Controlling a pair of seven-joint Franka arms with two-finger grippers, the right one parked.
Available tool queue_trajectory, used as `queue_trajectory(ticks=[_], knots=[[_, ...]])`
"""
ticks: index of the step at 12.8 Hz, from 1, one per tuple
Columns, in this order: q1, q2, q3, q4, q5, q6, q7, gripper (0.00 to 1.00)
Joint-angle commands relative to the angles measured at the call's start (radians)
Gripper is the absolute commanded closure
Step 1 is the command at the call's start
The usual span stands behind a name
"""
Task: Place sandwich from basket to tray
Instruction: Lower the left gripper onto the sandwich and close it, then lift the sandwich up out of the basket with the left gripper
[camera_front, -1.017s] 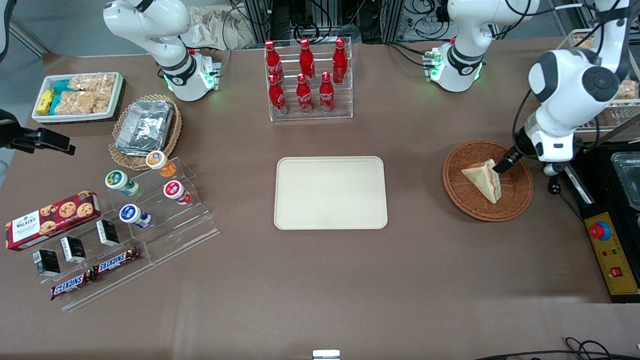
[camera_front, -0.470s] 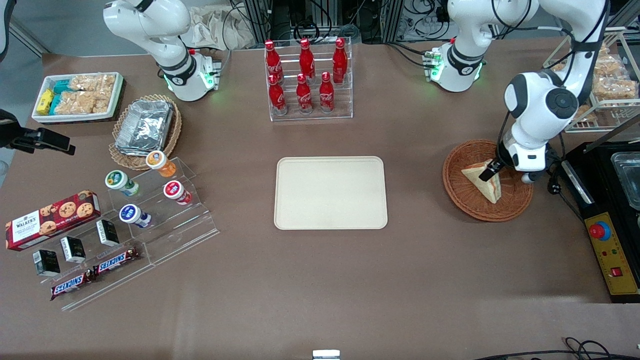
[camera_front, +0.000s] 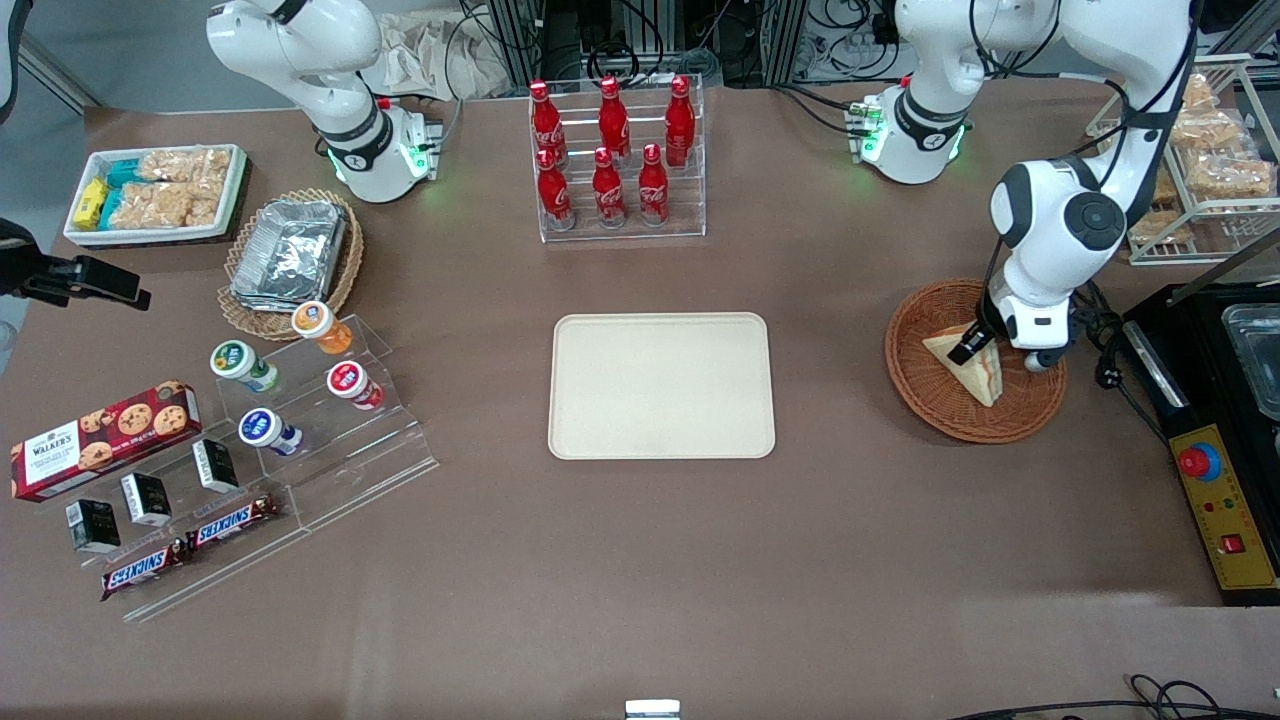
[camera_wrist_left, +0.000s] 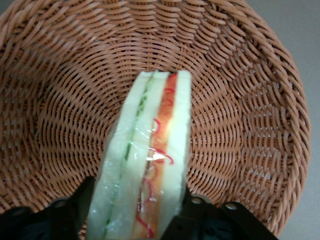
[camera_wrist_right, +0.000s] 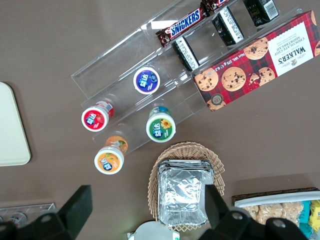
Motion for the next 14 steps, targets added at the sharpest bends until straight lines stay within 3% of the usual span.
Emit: queue_trajectory(ticks=[1, 4, 9, 11, 14], knots=[[-0.006, -0.024, -0.002, -0.027, 0.002, 0.044, -0.022, 1.0], [-0.008, -0.045, -0.008, -0.012, 0.004, 0.027, -0.002, 1.0], [0.006, -0.194, -0.02, 0.163, 0.01, -0.422, 0.103, 1.0], [0.007, -0.22, -0.005, 0.288, 0.012, -0.603, 0.184, 1.0], [0.007, -0.187, 0.007, 0.645, 0.019, -1.001, 0.278, 1.0]])
